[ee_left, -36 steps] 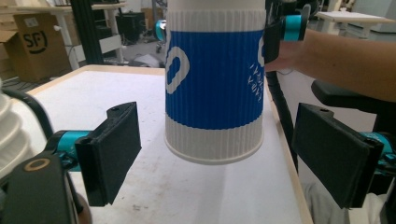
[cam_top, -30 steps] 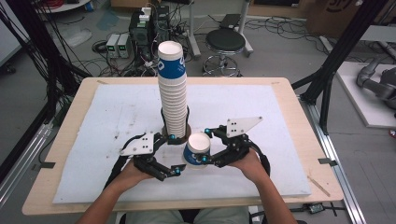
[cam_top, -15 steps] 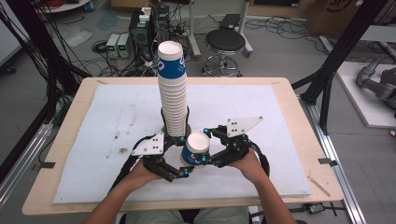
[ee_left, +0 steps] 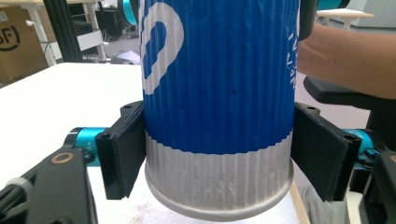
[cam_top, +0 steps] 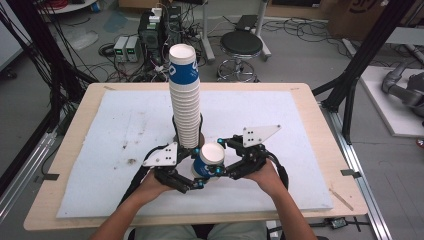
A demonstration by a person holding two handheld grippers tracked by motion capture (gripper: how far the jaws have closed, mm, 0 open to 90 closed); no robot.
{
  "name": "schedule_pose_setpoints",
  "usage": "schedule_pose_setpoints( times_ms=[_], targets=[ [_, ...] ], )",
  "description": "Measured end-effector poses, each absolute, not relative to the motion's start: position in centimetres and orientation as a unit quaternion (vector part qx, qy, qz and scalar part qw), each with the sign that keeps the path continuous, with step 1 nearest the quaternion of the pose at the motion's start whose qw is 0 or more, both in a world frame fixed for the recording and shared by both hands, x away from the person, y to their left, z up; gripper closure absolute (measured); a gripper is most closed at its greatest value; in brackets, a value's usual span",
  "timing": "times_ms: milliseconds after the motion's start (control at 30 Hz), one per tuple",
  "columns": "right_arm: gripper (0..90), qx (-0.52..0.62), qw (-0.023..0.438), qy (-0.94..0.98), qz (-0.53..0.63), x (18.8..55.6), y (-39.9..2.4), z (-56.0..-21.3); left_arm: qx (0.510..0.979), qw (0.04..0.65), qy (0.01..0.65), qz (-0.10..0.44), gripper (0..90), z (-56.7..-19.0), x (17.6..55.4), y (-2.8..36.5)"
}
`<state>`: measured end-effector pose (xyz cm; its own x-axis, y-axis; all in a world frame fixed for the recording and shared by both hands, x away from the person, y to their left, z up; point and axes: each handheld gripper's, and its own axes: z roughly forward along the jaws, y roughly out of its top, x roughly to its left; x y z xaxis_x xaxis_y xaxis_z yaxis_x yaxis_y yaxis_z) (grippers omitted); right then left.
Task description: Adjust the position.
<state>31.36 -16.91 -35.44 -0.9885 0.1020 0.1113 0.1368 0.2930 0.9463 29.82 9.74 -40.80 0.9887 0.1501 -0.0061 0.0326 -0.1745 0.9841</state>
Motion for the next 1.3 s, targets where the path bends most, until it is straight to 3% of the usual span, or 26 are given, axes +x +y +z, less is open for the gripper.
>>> schedule_pose_setpoints(
  times_ms=[200,267,800,1300],
  targets=[
    [28.8,-0.082,0.015,-0.812,-0.577,31.3,-16.7,-35.8,0.776,0.625,0.066,0.043,27.7,-40.9,29.9,9.8],
    [18.3,-0.087,0.016,-0.815,-0.573,31.3,-16.6,-35.8,0.778,0.623,0.069,0.042,27.7,-40.9,29.9,9.9],
    [18.1,-0.082,-0.026,-0.845,-0.527,31.9,-19.0,-32.2,0.849,0.521,0.071,0.06,28.7,-38.1,30.7,10.7],
    [18.1,-0.033,-0.035,-0.906,-0.421,32.9,-15.9,-29.8,0.893,0.441,0.065,0.058,28.7,-36.3,31.0,9.8]
  ],
)
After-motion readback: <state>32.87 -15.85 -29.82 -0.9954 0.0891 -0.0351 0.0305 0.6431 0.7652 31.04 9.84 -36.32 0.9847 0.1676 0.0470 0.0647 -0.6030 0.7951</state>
